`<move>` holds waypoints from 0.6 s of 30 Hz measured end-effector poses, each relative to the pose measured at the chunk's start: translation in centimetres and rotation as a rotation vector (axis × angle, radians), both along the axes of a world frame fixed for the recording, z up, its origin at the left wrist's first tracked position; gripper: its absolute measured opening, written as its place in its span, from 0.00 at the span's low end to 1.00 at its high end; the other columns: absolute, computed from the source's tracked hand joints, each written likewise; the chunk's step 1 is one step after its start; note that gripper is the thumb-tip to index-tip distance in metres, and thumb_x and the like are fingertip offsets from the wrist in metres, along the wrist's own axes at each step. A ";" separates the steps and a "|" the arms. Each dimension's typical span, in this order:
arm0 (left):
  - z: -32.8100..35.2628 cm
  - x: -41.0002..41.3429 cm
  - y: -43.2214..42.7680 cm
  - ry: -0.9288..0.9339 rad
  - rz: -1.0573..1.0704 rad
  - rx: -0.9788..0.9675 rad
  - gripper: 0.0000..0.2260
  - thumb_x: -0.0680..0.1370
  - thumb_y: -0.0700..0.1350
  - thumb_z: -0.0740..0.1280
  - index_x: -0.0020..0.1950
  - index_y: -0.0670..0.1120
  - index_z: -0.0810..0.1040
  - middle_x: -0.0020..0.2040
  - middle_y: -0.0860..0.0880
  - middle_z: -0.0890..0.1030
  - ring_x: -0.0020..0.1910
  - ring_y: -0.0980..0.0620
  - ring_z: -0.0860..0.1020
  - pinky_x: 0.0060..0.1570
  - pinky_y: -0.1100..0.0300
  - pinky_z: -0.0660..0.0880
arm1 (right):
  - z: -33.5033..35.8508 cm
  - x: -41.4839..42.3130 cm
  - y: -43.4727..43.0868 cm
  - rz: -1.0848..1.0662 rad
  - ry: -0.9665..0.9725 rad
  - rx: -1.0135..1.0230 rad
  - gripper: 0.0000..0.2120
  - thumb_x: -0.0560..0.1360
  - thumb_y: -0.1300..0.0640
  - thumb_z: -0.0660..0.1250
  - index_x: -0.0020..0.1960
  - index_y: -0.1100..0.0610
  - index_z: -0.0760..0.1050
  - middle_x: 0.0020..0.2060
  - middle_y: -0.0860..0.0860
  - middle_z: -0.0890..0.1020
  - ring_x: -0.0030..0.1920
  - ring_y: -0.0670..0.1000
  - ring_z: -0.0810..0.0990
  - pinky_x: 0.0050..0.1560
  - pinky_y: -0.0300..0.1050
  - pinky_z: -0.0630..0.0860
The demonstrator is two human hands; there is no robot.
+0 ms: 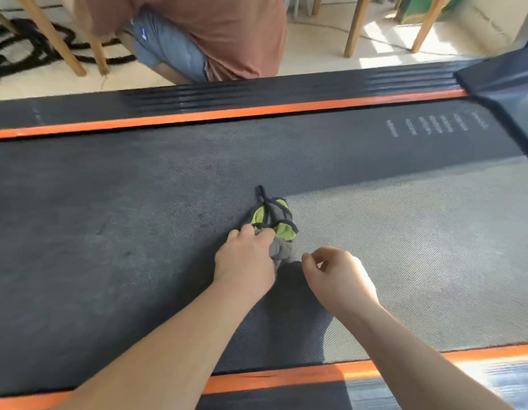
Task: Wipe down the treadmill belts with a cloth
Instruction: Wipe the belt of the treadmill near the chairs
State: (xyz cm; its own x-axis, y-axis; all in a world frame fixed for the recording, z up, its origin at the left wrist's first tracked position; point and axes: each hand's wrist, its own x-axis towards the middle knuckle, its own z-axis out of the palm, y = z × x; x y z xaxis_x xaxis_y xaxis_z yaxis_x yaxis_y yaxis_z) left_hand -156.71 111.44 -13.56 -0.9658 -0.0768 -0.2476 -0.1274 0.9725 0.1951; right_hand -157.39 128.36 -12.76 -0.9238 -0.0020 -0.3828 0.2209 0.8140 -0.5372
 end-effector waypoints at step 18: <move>1.9 16.4 -8.7 -0.278 0.108 0.111 0.31 0.78 0.53 0.61 0.81 0.62 0.56 0.78 0.56 0.64 0.74 0.46 0.70 0.69 0.48 0.72 | 5.3 7.6 -13.3 0.617 -0.167 0.103 0.11 0.75 0.48 0.64 0.38 0.54 0.73 0.38 0.50 0.77 0.45 0.58 0.77 0.49 0.45 0.77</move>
